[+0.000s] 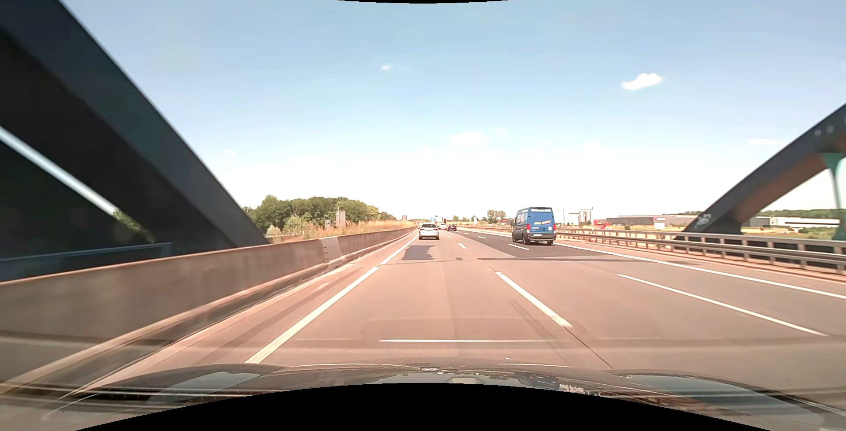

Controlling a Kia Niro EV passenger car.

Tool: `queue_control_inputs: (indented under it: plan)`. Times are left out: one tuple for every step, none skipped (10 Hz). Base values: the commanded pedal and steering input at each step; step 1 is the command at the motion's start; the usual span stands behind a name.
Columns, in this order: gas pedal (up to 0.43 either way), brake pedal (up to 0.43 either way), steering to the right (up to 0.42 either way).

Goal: Follow the waypoints while adhering to traffic rules and regulations

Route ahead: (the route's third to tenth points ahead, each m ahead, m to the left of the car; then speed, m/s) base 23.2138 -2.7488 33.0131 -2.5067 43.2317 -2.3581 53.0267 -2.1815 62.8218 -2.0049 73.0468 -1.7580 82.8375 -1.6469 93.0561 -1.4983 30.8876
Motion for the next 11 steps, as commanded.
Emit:
queue_control_inputs:
  plan:
    - [0.48, 0.0, -0.002]
    - [0.461, 0.0, -0.002]
    - [0.449, 0.0, -0.002]
    - [0.441, 0.0, -0.002]
    - [0.441, 0.0, -0.003]
    - [0.441, 0.0, -0.004]
    - [0.421, 0.0, -0.004]
    - [0.409, 0.0, -0.005]
    - [0.398, 0.0, -0.004]
    - [0.378, 0.0, -0.003]
    - [0.358, 0.0, -0.003]
